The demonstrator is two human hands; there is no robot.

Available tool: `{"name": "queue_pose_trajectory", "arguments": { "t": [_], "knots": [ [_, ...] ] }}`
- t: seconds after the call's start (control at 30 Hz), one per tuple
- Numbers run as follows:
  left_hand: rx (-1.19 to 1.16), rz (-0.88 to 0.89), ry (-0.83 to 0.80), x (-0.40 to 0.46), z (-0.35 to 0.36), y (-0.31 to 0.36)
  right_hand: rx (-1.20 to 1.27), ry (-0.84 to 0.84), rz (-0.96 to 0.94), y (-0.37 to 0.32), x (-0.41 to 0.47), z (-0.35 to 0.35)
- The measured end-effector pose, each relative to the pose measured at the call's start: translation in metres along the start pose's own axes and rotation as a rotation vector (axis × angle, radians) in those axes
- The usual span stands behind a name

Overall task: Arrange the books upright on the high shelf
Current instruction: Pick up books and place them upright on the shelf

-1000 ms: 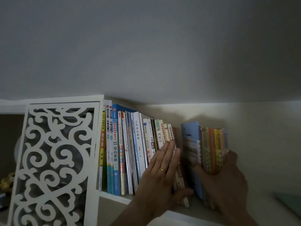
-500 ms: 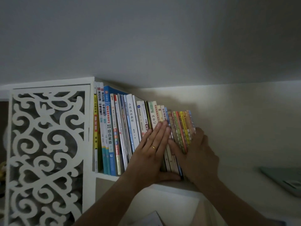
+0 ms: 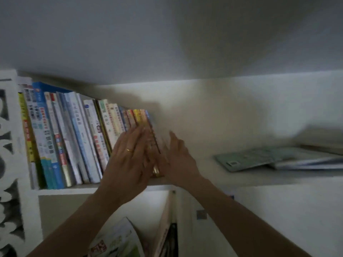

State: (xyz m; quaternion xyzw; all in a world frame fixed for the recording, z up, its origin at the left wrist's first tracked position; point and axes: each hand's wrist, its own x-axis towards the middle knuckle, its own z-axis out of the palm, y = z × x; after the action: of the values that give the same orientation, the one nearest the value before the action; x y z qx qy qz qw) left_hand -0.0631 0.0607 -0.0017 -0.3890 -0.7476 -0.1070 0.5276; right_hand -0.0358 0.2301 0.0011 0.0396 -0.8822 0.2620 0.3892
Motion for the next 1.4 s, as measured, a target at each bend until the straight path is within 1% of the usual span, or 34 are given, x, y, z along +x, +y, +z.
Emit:
{"name": "queue_pose_trajectory", "arguments": {
  "t": [0.07,0.17,0.27,0.33,0.4,0.43,0.53,0.57,0.63,0.67,0.73,0.8,0.83,0.9,0.97,1.03,1.1,1.13,1.23,1.27,1.33,1.4],
  "knots": [
    [-0.008,0.048,0.012,0.013,0.013,0.024,-0.112,0.041,-0.029,0.020,-0.010,-0.024],
    [-0.136,0.029,-0.036,0.046,0.043,0.087,-0.275,0.047,-0.005,0.071,-0.021,-0.086],
    [-0.258,0.007,-0.147,0.080,0.078,0.149,-0.375,0.088,0.107,0.125,-0.030,-0.162],
    [-0.264,0.021,-0.221,0.097,0.105,0.186,-0.425,0.107,0.177,0.160,-0.044,-0.212],
    [-0.187,0.033,-0.196,0.120,0.126,0.216,-0.483,0.111,0.218,0.195,-0.055,-0.264],
    [-0.137,0.047,-0.225,0.130,0.132,0.227,-0.501,0.122,0.236,0.211,-0.060,-0.287],
    [0.091,0.182,-0.403,0.150,0.150,0.235,-0.594,0.107,0.316,0.252,-0.076,-0.343],
    [0.166,0.225,-0.455,0.153,0.152,0.235,-0.619,0.072,0.338,0.262,-0.079,-0.359],
    [0.229,0.323,-0.397,0.159,0.149,0.232,-0.650,-0.054,0.380,0.282,-0.082,-0.381],
    [0.252,0.315,-0.335,0.160,0.147,0.232,-0.673,-0.113,0.390,0.292,-0.082,-0.389],
    [0.207,0.263,-0.146,0.164,0.149,0.235,-0.729,-0.192,0.393,0.315,-0.081,-0.395],
    [0.151,0.214,-0.072,0.173,0.152,0.251,-0.775,-0.218,0.373,0.333,-0.077,-0.395],
    [0.131,0.222,-0.043,0.179,0.155,0.264,-0.802,-0.210,0.351,0.341,-0.075,-0.395],
    [0.080,0.287,-0.020,0.189,0.170,0.289,-0.899,-0.188,0.289,0.356,-0.071,-0.396],
    [0.024,0.324,-0.093,0.193,0.183,0.306,-0.959,-0.180,0.246,0.369,-0.068,-0.397],
    [-0.038,0.255,-0.166,0.195,0.189,0.307,-0.966,-0.158,0.227,0.383,-0.068,-0.400],
    [-0.069,0.221,-0.132,0.189,0.192,0.303,-0.921,-0.083,0.192,0.392,-0.069,-0.406],
    [-0.054,0.215,-0.103,0.186,0.192,0.303,-0.897,-0.033,0.174,0.393,-0.070,-0.408],
    [0.020,0.145,-0.103,0.185,0.192,0.302,-0.915,0.116,0.084,0.391,-0.063,-0.410],
    [0.065,0.099,-0.105,0.185,0.190,0.302,-0.931,0.160,0.033,0.387,-0.059,-0.409],
    [0.105,-0.090,-0.068,0.184,0.180,0.297,-0.985,0.252,-0.100,0.372,-0.050,-0.406],
    [0.055,-0.250,-0.030,0.177,0.174,0.280,-1.010,0.361,-0.241,0.347,-0.038,-0.398]
  ]
}}
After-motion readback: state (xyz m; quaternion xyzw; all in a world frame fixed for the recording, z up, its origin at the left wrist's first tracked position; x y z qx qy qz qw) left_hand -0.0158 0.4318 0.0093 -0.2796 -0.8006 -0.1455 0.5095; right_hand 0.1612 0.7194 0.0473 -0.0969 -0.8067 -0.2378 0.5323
